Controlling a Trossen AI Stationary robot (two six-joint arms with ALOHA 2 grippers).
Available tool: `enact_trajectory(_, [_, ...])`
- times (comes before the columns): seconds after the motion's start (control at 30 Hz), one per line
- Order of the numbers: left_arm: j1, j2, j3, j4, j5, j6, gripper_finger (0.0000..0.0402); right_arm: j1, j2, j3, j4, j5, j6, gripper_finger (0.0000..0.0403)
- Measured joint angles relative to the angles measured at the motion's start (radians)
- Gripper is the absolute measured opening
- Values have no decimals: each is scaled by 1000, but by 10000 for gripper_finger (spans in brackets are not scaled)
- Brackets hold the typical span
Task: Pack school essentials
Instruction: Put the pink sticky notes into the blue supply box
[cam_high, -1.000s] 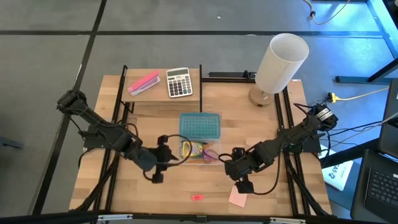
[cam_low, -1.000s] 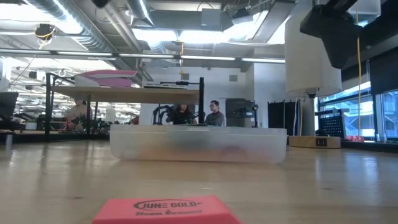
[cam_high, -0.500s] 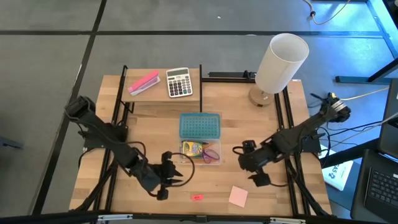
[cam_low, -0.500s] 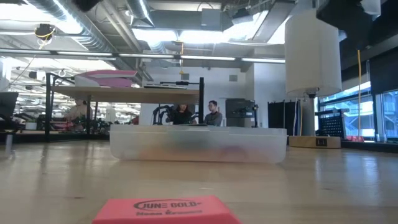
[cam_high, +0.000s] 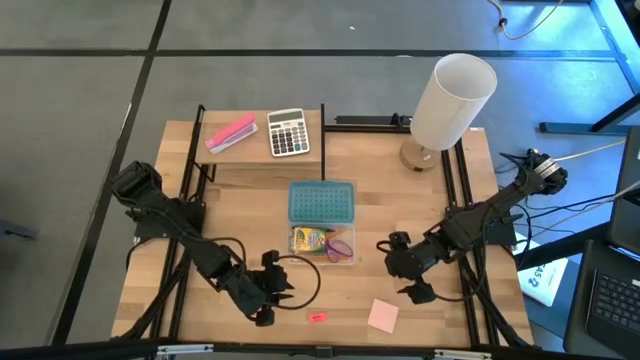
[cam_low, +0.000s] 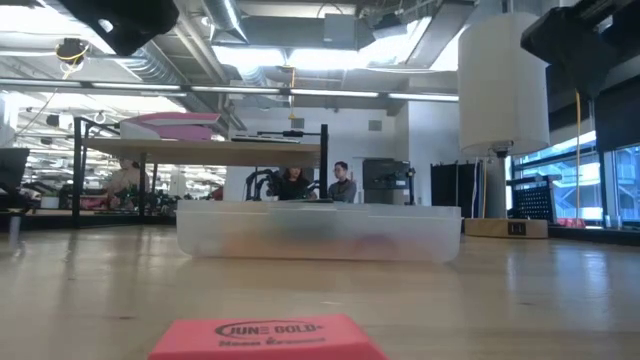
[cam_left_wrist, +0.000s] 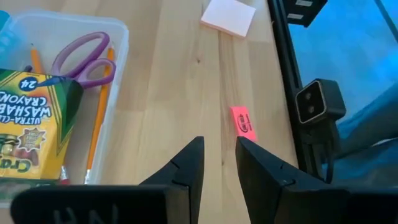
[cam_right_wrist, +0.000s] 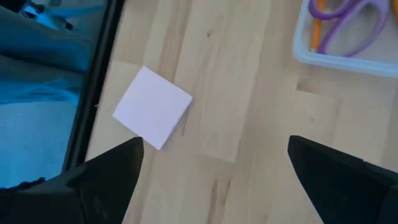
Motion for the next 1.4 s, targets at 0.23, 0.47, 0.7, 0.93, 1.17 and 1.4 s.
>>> enact_trajectory(0.23, [0,1,0,-1,-1,0,86,3,6,-4,40,-20,83,399])
enact_trajectory(0.47, [0,1,0,-10,-1,1,86,19,6,-4,60,-22,188,399])
enact_trajectory(0.7, [0,1,0,-10,-1,1,86,20,6,-4,61,-21,262,399])
enact_trajectory(0.93, [0,1,0,8,0,106,86,20,6,-4,61,-21,267,399])
enact_trajectory(1.17, [0,1,0,5,0,159,86,20,6,-4,61,-21,263,399])
enact_trajectory(1.4, [0,1,0,4,0,159,86,19,6,-4,62,-19,281,399])
